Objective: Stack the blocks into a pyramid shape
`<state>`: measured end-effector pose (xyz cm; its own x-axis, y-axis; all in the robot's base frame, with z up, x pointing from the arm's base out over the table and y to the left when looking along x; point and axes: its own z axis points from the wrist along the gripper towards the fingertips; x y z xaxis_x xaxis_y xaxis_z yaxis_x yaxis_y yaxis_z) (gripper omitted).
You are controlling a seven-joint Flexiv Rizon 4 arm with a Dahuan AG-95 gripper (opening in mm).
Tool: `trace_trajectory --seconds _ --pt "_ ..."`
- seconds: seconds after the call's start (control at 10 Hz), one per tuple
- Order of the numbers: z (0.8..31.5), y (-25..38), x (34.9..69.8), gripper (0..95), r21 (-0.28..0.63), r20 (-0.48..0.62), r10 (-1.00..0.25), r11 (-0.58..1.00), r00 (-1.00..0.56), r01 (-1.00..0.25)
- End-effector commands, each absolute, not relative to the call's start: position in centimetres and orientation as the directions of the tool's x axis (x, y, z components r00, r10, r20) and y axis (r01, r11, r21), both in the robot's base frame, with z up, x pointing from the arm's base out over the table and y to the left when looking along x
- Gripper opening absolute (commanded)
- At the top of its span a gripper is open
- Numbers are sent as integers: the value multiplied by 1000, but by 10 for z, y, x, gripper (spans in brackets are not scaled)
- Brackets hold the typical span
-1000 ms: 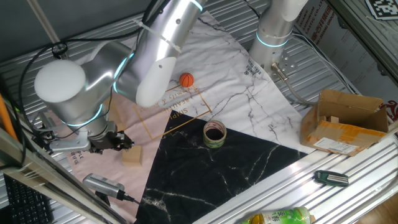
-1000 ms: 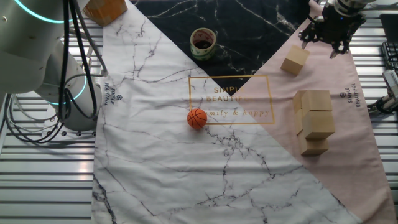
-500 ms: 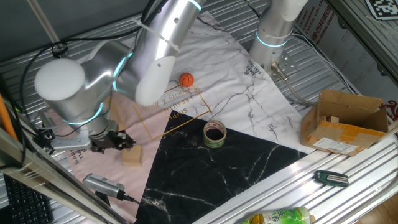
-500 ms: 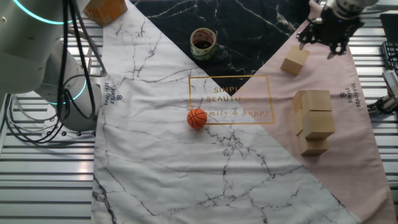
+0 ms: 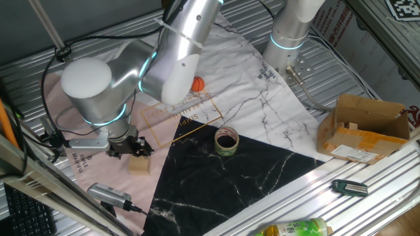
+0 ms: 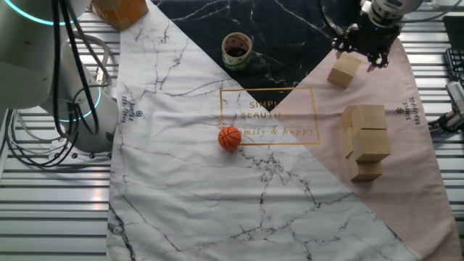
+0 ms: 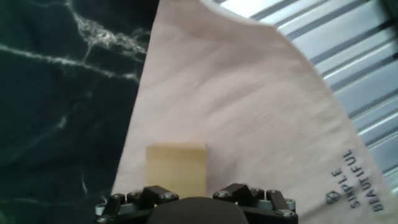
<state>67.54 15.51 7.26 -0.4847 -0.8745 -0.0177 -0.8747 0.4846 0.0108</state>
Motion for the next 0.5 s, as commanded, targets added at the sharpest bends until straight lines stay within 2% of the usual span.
trace_trajectory --seconds 0.1,0.5 --pt "70 159 677 760 9 -15 -871 491 -491 -871" --pt "68 162 677 760 5 -9 -873 488 -488 -873"
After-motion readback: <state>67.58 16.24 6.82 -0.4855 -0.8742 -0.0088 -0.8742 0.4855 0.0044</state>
